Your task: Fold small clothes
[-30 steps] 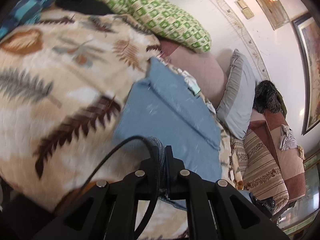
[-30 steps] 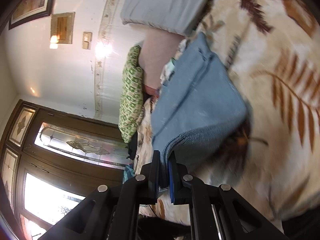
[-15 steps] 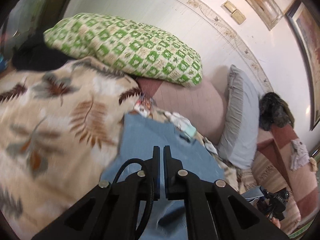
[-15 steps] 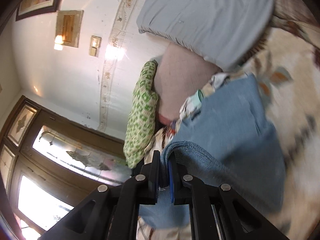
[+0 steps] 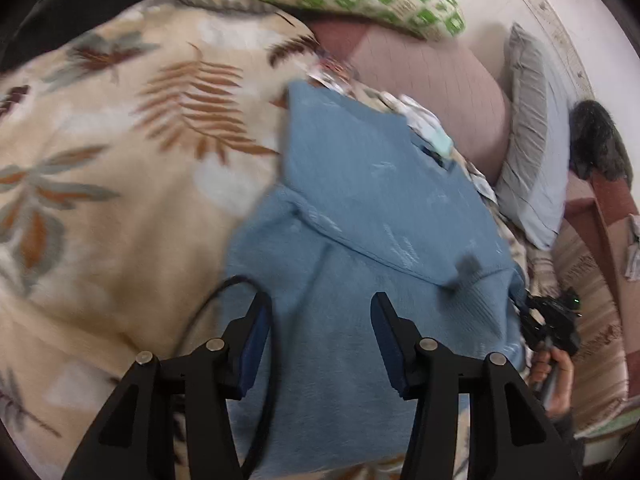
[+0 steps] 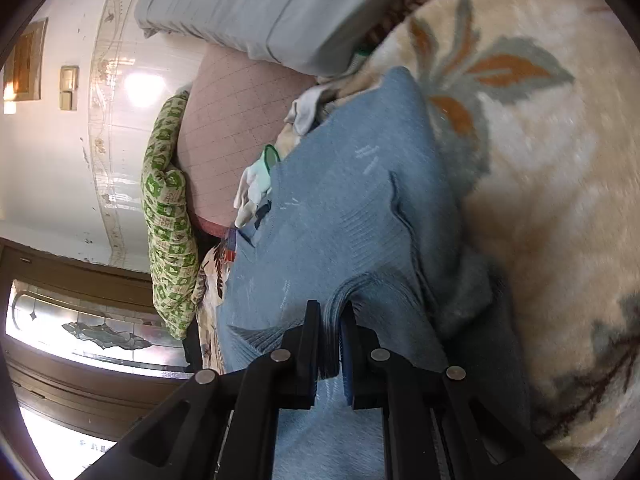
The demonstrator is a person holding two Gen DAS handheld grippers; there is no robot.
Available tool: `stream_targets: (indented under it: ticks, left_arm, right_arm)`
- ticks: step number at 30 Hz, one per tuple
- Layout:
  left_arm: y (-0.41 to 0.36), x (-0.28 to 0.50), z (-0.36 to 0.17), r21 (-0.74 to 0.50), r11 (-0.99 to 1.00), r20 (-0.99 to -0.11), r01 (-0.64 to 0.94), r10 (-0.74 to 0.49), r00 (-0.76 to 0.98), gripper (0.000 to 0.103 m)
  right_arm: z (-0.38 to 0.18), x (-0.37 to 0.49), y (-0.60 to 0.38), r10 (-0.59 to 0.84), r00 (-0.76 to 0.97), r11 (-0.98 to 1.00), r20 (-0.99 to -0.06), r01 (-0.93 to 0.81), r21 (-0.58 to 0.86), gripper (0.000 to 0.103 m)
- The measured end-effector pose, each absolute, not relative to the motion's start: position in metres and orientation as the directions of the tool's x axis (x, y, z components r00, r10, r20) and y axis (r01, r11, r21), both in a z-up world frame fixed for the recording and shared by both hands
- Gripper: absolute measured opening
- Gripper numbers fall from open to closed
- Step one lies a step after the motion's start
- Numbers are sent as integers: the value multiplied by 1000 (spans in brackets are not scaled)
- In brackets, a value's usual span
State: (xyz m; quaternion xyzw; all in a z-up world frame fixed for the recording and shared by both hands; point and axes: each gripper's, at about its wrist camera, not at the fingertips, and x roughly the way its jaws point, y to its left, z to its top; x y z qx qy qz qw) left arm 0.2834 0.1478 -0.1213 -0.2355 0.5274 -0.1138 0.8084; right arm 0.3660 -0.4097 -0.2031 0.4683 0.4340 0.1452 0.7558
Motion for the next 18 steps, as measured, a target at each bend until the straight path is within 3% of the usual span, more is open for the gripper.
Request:
stream_targets:
  ticks: [5, 15, 16, 18]
  left_arm:
    - [134, 309, -130, -542, 839, -794, -47, -493, 355, 54]
    - [98, 335, -162, -426, 902, -863, 64, -427, 269, 52]
    - [97, 335, -164, -411, 909, -869, 70, -414, 270, 49]
    - [99, 336, -167, -364, 929, -888, 65, -367, 276, 18]
  right_arm:
    - [-195, 366, -409, 618, 573, 553, -538, 170, 816, 12]
    - [-207, 361, -408, 633, 564, 547, -531, 160, 822, 12]
    - [-207, 362, -408, 633, 563, 547, -531, 160, 822, 12]
    - [-207, 362, -408, 632, 561, 552, -534, 157, 819, 12]
